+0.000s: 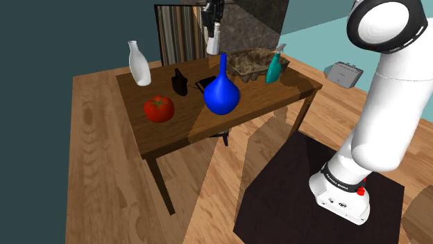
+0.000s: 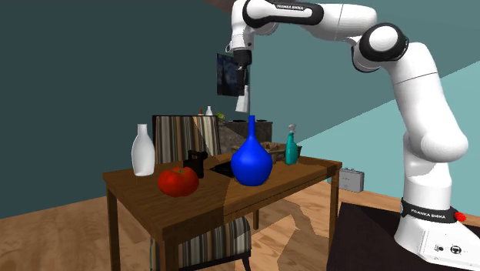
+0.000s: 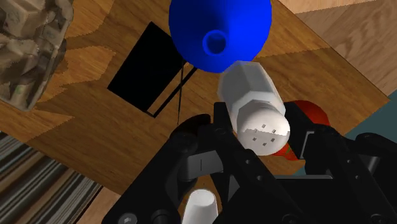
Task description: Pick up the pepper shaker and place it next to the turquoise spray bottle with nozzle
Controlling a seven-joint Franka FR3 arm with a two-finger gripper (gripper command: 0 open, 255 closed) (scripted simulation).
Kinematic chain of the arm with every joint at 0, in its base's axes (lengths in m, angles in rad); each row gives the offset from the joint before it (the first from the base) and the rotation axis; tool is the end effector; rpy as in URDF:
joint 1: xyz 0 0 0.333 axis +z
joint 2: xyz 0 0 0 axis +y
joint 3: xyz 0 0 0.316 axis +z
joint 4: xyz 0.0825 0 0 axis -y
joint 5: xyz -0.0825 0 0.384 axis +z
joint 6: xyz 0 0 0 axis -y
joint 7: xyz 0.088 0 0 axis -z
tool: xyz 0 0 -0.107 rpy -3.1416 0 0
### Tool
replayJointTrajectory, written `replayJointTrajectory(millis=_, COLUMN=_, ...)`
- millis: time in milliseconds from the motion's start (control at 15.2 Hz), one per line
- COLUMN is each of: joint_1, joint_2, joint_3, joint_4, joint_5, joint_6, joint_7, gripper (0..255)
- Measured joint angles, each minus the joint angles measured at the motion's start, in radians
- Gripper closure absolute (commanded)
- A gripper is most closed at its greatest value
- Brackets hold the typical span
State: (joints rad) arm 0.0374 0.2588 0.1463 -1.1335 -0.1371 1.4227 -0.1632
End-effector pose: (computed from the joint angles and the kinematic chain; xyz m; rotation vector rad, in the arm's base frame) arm 0.6093 0.0811 0.6643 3.0049 0.4834 0.0508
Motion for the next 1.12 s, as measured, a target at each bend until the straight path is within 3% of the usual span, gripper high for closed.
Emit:
replayJointTrajectory(millis=462, joint_1=-0.11, joint_2=-0.103, joint_3=-0.059, joint_4=-0.138, joint_5=0.031, joint_6=0.052, joint_7=-0.155, gripper=255)
replayJointTrajectory(millis=1122, joint_1=-0.249, joint_2=-0.162, joint_3=-0.16, joint_4=-0.23, joint_5=0.061, joint_6=0.104, joint_7=-0.387, gripper=255)
